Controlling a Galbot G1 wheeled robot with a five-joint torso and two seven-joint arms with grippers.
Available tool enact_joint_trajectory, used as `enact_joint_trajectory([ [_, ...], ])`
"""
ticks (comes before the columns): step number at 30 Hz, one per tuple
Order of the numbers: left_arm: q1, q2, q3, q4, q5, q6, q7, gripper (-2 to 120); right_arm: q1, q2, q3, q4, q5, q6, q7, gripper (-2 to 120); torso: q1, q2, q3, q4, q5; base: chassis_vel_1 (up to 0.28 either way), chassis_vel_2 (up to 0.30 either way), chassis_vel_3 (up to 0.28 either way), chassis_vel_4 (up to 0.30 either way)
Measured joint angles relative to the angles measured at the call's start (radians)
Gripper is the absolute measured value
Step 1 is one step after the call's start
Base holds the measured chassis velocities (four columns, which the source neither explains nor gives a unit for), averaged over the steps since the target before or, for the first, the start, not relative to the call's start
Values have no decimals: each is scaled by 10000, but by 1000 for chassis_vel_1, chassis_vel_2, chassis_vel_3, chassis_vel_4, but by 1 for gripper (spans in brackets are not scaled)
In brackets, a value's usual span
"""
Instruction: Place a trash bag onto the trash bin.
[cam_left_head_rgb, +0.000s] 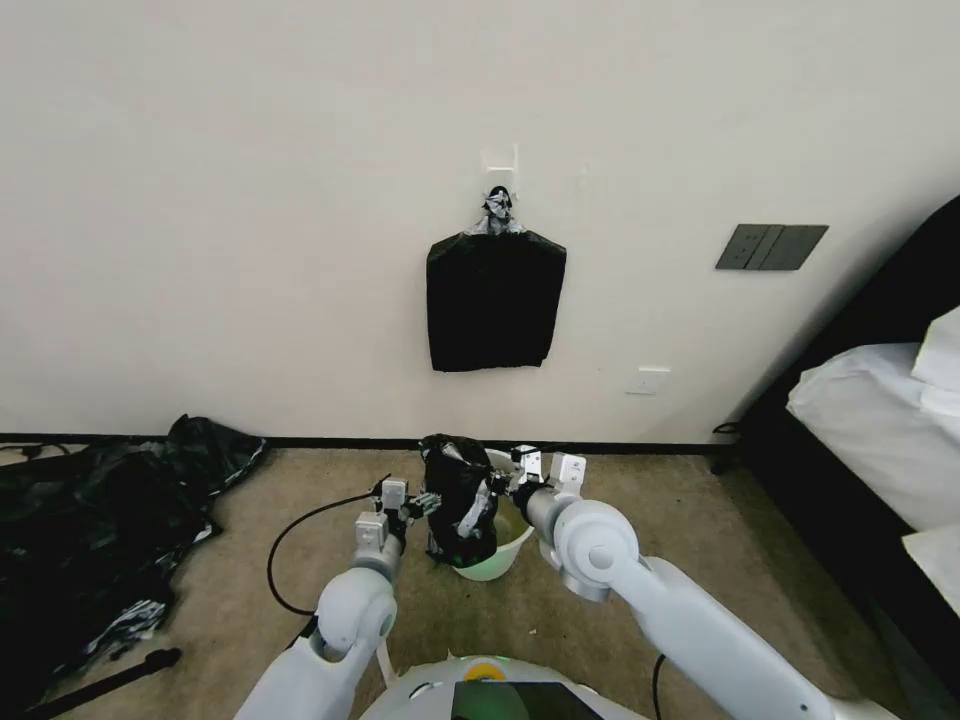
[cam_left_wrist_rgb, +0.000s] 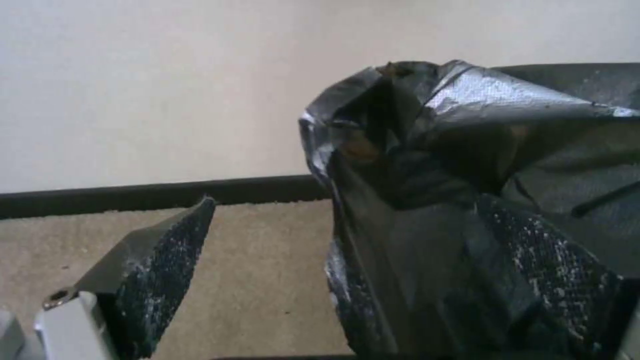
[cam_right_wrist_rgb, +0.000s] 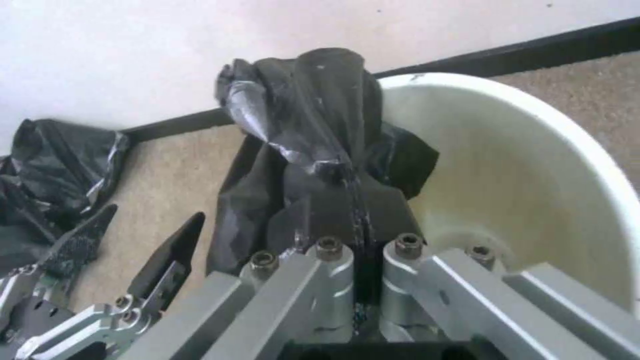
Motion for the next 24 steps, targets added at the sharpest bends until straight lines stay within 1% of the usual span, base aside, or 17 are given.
enact_joint_trajectory([
  [6,-124,-89,183,139,-146,63,0,100,-12,-149,241,-5,260,35,117,0,0,0,0,0,0,0,0,0,0],
  [15,-449,-177,405,376,-570,429,-31,100,-44,-95,196,-8,481,42,278,0,0,0,0,0,0,0,0,0,0],
  [24,-786,-316,652,640,-714,474,-58,100,-186,-230,377,1,494,201,807,0,0,0,-1,-1,0,0,0,0,0],
])
